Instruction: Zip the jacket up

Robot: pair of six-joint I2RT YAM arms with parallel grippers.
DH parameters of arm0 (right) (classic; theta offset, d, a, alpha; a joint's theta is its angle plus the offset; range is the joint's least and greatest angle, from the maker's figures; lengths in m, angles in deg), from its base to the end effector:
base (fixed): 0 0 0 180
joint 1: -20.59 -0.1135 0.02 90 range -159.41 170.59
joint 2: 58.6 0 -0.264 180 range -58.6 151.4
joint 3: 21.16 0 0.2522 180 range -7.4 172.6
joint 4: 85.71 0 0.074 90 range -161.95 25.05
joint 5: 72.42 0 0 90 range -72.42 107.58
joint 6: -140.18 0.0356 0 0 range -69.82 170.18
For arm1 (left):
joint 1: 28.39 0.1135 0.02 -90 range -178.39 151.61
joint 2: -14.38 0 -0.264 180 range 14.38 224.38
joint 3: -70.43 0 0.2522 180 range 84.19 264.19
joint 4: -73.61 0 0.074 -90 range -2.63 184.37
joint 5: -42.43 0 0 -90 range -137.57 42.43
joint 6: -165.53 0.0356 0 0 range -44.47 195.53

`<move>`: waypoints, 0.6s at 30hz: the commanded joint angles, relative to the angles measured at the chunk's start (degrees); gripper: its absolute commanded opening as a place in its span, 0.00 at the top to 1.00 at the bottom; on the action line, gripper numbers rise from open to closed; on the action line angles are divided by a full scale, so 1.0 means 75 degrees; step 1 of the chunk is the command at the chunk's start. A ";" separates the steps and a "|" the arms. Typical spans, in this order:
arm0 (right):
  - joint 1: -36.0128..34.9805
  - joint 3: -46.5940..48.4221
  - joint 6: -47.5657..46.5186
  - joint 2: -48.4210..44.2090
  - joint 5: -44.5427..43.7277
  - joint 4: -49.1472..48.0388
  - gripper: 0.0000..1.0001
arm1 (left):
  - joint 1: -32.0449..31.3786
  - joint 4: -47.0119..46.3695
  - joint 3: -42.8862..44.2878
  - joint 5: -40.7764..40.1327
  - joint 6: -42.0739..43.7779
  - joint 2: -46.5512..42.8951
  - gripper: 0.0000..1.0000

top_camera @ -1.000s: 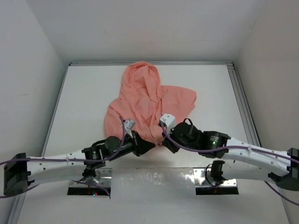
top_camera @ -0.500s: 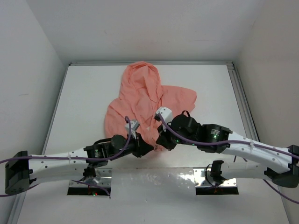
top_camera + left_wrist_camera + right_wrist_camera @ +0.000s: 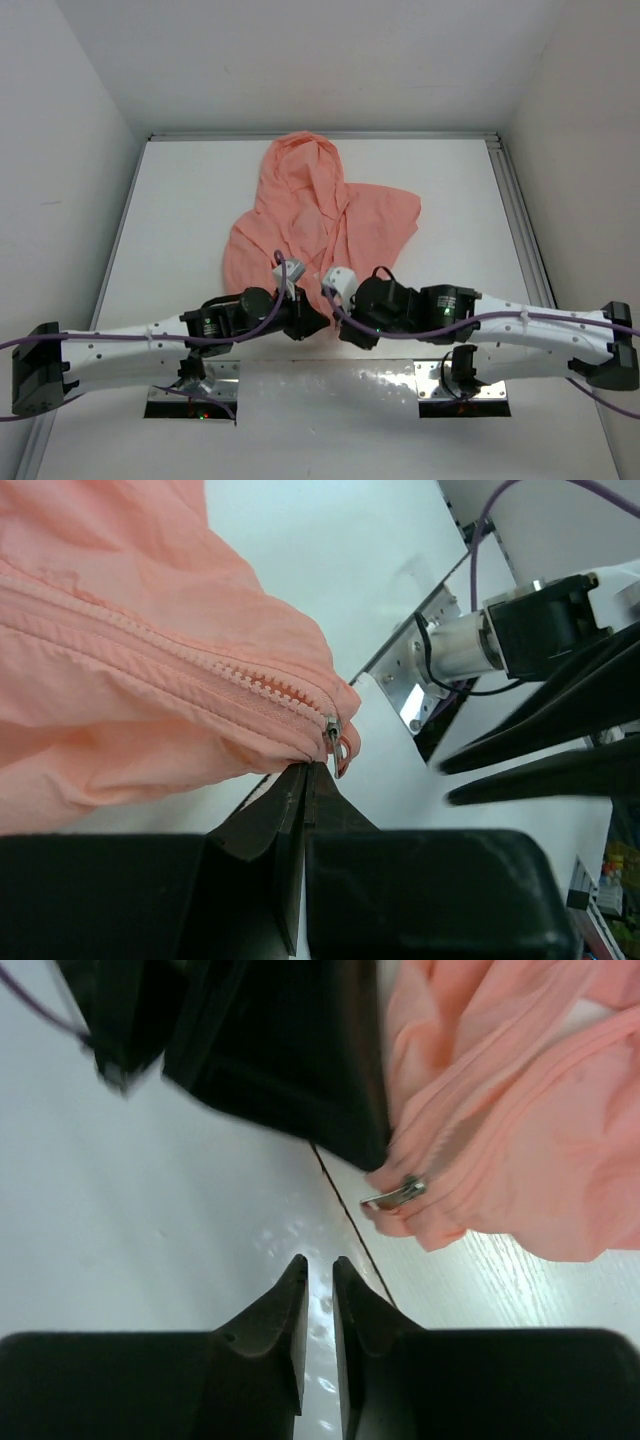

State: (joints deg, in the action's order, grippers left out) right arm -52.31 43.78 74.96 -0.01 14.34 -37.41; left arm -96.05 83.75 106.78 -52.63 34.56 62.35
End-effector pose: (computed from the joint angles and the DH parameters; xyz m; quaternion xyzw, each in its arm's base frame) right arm 0.0650 0.2045 0.2935 -0.3617 0.8384 0.2894 0.2873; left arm 0.0759 -0.1763 0.2182 0.1668 0.8104 -0.4338 0.3566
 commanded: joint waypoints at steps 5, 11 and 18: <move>-0.0732 -0.0507 -0.0853 0.0098 -0.1219 -0.1043 0.69 | 0.0337 -0.0537 0.0387 0.0639 -0.0092 0.0237 1.00; -0.0721 -0.0543 -0.1006 0.0344 -0.1617 -0.1114 0.60 | 0.0373 -0.0654 0.0328 0.0909 -0.0186 0.0249 1.00; -0.0733 -0.0461 -0.1077 0.0673 -0.1607 -0.0903 0.59 | 0.0408 -0.0631 0.0340 0.0979 -0.0186 0.0202 1.00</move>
State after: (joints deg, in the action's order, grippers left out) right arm -57.56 39.52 67.79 5.21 3.32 -43.31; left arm -93.88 81.98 107.65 -46.49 33.43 64.38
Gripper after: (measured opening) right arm 0.406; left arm 0.006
